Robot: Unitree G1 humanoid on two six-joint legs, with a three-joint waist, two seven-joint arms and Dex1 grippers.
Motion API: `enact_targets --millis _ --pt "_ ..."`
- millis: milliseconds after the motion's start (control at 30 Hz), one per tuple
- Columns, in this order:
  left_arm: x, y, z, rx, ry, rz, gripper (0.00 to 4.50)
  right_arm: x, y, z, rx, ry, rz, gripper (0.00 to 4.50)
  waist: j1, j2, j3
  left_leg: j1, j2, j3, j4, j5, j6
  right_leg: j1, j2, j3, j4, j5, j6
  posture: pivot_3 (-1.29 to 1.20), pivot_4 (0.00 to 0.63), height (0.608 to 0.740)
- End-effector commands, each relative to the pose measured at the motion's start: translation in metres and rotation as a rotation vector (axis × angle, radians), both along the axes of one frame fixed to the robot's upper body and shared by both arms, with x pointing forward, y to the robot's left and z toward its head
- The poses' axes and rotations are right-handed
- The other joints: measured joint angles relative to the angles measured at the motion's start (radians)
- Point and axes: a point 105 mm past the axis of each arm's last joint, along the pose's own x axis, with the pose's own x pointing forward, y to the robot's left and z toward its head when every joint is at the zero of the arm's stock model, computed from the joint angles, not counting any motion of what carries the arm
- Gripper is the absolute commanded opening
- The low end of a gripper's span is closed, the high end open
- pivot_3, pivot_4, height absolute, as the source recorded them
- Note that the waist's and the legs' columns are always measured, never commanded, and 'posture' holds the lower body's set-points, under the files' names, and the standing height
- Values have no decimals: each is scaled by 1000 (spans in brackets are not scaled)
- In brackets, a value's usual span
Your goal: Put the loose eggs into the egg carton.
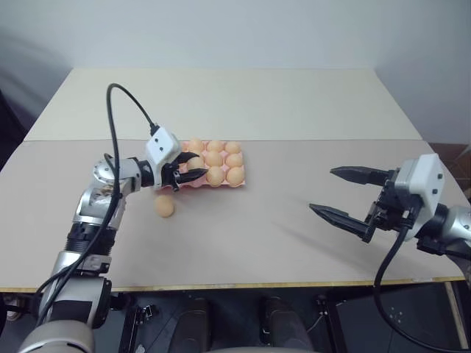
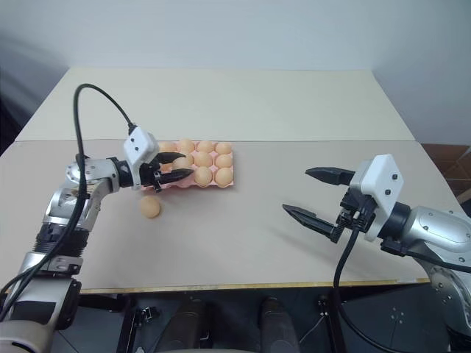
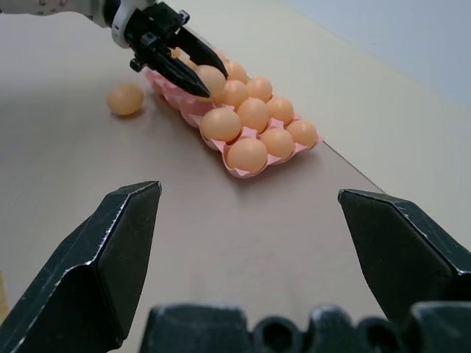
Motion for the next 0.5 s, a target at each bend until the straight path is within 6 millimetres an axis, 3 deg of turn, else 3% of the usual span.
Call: enact_targets --millis 33,267,433,500 --pt "4 1 6 54 -25 3 2389 -4 2 10 8 -67 -6 4500 0 0 0 0 0 0 0 0 0 0 0 0 0 0 0 0 150 740" --pt "0 9 17 47 -47 -5 4482 -6 1 11 12 -73 -19 4500 0 0 0 0 0 0 0 0 0 0 0 0 0 0 0 0 150 740" --pt "-8 23 42 -13 -119 0 4482 -5 2 11 16 -73 -13 4500 -1 0 0 0 0 0 0 0 0 0 0 0 0 0 0 0 150 740" --pt "-20 39 51 -20 -85 -3 4482 -4 2 11 17 -72 -7 4500 -6 0 0 0 0 0 0 0 0 -1 0 0 0 0 0 0 150 740"
